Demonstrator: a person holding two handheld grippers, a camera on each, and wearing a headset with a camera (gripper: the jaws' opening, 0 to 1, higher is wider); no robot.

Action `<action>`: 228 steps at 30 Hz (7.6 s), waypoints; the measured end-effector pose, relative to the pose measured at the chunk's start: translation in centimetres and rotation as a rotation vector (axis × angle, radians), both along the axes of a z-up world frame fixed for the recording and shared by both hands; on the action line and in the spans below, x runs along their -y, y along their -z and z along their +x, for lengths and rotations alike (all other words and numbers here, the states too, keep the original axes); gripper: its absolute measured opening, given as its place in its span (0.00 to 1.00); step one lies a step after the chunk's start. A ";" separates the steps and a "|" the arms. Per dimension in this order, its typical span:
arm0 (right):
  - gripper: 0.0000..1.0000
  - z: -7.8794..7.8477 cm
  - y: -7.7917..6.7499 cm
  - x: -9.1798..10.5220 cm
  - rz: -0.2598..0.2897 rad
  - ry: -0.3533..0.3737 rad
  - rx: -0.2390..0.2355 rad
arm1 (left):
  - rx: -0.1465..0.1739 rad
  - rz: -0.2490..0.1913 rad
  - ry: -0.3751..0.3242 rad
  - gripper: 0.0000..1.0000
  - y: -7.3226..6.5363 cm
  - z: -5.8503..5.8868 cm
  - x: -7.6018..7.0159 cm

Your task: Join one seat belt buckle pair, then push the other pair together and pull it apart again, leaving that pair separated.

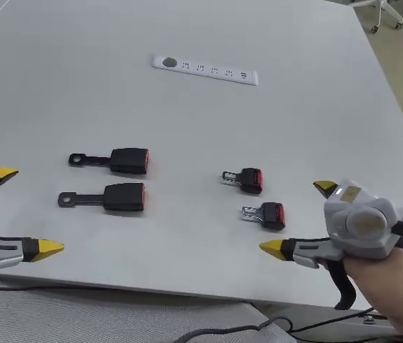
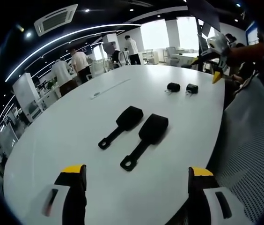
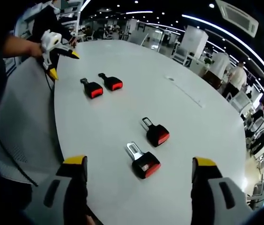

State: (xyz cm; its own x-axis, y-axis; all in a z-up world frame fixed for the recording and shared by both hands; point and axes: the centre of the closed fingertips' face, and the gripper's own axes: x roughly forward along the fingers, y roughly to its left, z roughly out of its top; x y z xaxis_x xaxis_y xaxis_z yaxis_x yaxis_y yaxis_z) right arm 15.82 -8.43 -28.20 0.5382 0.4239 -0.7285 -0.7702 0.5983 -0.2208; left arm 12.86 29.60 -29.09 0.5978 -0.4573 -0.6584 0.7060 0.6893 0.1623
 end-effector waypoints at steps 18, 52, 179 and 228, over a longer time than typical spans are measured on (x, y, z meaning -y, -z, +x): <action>0.68 0.2 1.1 -0.6 -0.076 -0.192 0.000 | -0.010 0.089 0.150 0.64 0.0 2.4 1.4; 0.39 2.8 7.5 0.7 -0.213 -0.411 -0.198 | -0.165 0.164 0.429 0.43 5.2 5.9 8.8; 0.34 2.8 8.8 -20.2 -0.119 -0.598 -0.198 | -0.218 0.333 0.680 0.31 8.4 6.6 9.2; 0.31 2.6 8.6 -21.5 -0.088 -0.647 -0.217 | -0.233 0.331 0.685 0.30 8.1 6.3 8.9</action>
State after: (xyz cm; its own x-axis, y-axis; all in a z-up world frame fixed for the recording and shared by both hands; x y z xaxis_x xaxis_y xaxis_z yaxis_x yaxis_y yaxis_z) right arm 18.40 13.06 -36.80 0.0350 0.5450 -0.8377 -0.9988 -0.0101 -0.0483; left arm 19.13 20.66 -37.24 0.0842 -0.4317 -0.8981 0.9964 0.0308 0.0786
